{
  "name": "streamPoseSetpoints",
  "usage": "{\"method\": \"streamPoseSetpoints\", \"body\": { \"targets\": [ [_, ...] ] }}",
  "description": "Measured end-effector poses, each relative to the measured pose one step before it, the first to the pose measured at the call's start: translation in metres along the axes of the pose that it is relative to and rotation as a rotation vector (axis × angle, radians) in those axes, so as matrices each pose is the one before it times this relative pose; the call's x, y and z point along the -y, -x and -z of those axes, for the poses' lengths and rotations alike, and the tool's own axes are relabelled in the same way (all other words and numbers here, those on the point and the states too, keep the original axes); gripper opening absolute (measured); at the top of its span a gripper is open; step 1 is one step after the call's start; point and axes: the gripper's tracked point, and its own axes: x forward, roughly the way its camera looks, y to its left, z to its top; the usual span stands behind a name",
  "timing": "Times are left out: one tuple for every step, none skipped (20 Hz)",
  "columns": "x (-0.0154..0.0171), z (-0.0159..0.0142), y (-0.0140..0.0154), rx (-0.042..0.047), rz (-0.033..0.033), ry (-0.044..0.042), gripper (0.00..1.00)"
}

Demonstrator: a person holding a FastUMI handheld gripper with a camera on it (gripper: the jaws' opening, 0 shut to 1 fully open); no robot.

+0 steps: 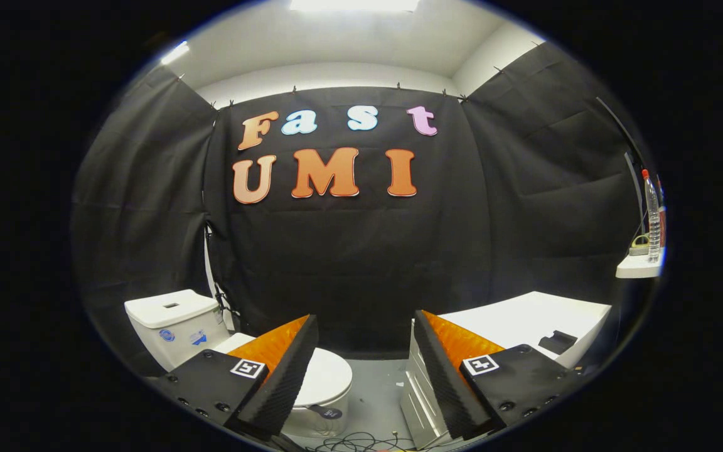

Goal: Open the toilet lid.

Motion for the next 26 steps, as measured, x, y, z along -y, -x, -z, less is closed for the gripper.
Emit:
{"method": "streamPoseSetpoints", "body": {
  "targets": [
    [0.00074, 0.00078, 0.00109, -0.00098, -0.00133, -0.00173, 0.98],
    [-0.00147, 0.00067, -0.00033, -0.00258, -0.00265, -0.00274, 0.98],
    [-0.00075, 0.00128, 0.00051, -0.00485, -0.00309, -0.00222, 0.98],
    [-0.00029, 0.00040, -0.00095, -0.00183, -0.00044, -0.00054, 0.99],
    [0.00143, -0.00109, -0.00105, 0.00029, 0.00194, 0.00074, 0.99],
    [0.00130, -0.00070, 0.00149, 0.00349, 0.00289, -0.00011, 0.98],
    [0.00066, -0.00056, 0.00036, 0.00169, 0.00272, 0.00048, 0.98],
    [0.00067, -0.00054, -0.00004, 0.00136, 0.00141, -0.00024, 0.98],
    [-0.00081, 0.00029, -0.00080, -0.00112, -0.00099, -0.00082, 0.98],
    [-0.00161, 0.00196, -0.00108, -0.00502, -0.00348, -0.00080, 0.98],
    [-0.00250, 0.00097, -0.00104, -0.00544, -0.00394, -0.00043, 0.98],
    [0.00022, 0.00095, 0.00077, -0.00261, -0.00314, -0.00101, 0.98],
    [0.00109, -0.00200, 0.00273, 0.00382, -0.00103, -0.00290, 0.98],
    [0.00048, -0.00211, 0.00037, 0.00469, 0.00000, -0.00325, 0.99],
    [0.00000, -0.00034, 0.00127, 0.00128, -0.00046, -0.00283, 0.99],
    [0.00024, -0.00043, -0.00029, -0.00006, -0.00064, -0.00278, 0.99],
    [-0.00003, -0.00066, -0.00145, -0.00034, 0.00015, -0.00270, 0.99],
    [0.00019, 0.00024, -0.00038, -0.00030, 0.00018, -0.00283, 0.99],
    [0.00097, 0.00030, 0.00103, 0.00033, 0.00019, -0.00243, 0.98],
    [-0.00032, 0.00020, -0.00026, -0.00058, -0.00078, -0.00237, 0.98],
    [-0.00078, -0.00018, -0.00185, -0.00174, -0.00224, -0.00270, 0.98],
    [-0.00015, 0.00089, -0.00030, -0.00266, -0.00233, -0.00223, 0.99],
    [-0.00031, 0.00107, 0.00100, -0.00206, -0.00175, -0.00091, 0.99],
    [-0.00018, 0.00039, 0.00128, 0.00096, -0.00106, -0.00026, 0.99],
    [0.00038, -0.00167, 0.00147, 0.00236, 0.00055, 0.00205, 0.99],
    [-0.00099, -0.00102, -0.00091, 0.00256, 0.00057, 0.00275, 0.99]
  ]
}}
